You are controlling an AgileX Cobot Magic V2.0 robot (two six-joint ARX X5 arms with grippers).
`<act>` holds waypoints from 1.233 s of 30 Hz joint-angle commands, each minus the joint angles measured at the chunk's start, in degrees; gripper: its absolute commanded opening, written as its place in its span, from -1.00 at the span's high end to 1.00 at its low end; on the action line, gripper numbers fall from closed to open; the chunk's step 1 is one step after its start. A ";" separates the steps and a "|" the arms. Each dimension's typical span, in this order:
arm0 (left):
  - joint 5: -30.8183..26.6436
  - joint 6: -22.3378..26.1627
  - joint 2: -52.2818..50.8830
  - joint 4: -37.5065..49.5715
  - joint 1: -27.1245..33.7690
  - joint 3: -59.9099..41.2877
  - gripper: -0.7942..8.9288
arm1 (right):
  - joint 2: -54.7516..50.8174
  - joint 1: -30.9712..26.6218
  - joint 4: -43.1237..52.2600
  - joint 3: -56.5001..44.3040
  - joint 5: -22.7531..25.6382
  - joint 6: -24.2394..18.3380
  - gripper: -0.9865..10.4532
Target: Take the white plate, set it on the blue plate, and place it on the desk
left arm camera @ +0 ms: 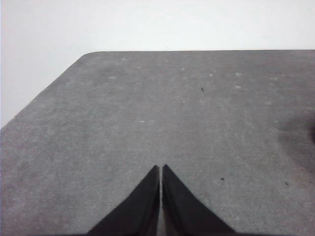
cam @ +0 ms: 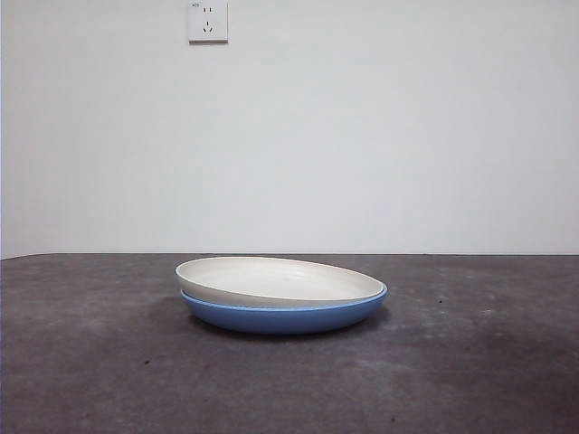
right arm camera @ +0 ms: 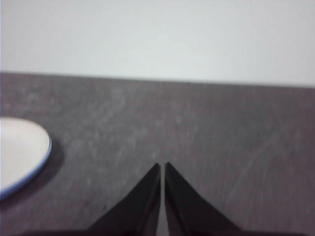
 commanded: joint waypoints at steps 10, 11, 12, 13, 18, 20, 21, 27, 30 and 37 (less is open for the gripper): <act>-0.04 -0.17 -0.11 -0.31 0.17 -1.16 0.82 | -0.17 -0.13 -4.94 -0.26 0.20 1.53 0.81; -0.04 -0.17 -0.11 -0.31 0.17 -1.16 0.82 | -0.17 -0.13 -4.96 -0.26 0.22 1.53 0.81; -0.04 -0.17 -0.11 -0.31 0.17 -1.16 0.82 | -0.17 -0.13 -4.96 -0.26 0.22 1.53 0.81; -0.04 -0.17 -0.11 -0.31 0.17 -1.16 0.82 | -0.17 -0.13 -4.96 -0.26 0.22 1.53 0.81; -0.04 -0.17 -0.11 -0.31 0.17 -1.16 0.82 | -0.17 -0.13 -4.96 -0.26 0.22 1.53 0.81; -0.04 -0.17 -0.11 -0.31 0.17 -1.16 0.82 | -0.17 -0.13 -4.96 -0.26 0.22 1.53 0.81; -0.04 -0.17 -0.11 -0.31 0.17 -1.16 0.82 | -0.17 -0.13 -4.96 -0.26 0.22 1.53 0.81; -0.04 -0.17 -0.11 -0.31 0.17 -1.16 0.82 | -0.17 -0.13 -4.96 -0.26 0.22 1.53 0.81; -0.04 -0.17 -0.11 -0.31 0.17 -1.16 0.82 | -0.17 -0.13 -4.96 -0.26 0.22 1.53 0.81; -0.04 -0.17 -0.11 -0.31 0.17 -1.16 0.82 | -0.17 -0.13 -4.96 -0.26 0.22 1.53 0.81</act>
